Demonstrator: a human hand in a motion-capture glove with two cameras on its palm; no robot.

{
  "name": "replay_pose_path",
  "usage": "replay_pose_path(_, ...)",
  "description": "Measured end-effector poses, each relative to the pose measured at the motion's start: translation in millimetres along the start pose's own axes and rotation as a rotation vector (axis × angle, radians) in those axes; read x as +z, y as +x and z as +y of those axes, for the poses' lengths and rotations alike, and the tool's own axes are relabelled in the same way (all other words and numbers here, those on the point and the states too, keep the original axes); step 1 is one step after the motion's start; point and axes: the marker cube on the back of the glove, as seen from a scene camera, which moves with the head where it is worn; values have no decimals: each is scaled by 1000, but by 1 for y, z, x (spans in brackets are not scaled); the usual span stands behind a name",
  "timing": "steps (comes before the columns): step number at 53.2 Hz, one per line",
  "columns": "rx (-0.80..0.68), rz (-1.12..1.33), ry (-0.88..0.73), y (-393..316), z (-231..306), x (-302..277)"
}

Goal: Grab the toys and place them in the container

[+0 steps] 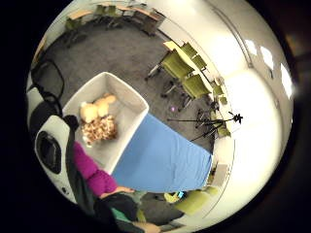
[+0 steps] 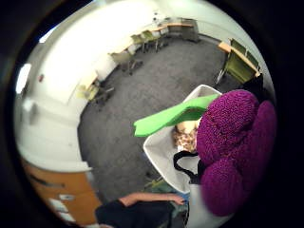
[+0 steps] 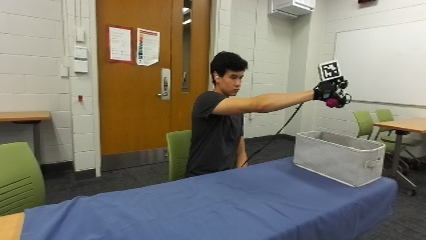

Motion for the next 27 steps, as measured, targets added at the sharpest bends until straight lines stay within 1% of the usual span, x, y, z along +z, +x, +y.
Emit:
replay_pose_path(2,-56,22,-19,-6,-2,11)
replay_pose_path(4,-142,2,-44,-14,0,18)
replay_pose_path(5,-156,-4,-64,-16,0,22)
replay_pose_path(6,-134,24,-95,-13,0,27)
replay_pose_path(7,-78,97,-140,-6,0,34)
replay_pose_path(10,154,373,-296,25,1,53)
replay_pose_path(12,240,416,-336,30,1,59)
replay_pose_path(14,260,371,-333,26,0,60)
replay_pose_path(17,234,300,-307,23,1,60)
replay_pose_path(22,195,263,-273,34,11,52)
replay_pose_path(24,209,262,-271,41,19,49)
replay_pose_path(27,269,267,-269,52,30,43)
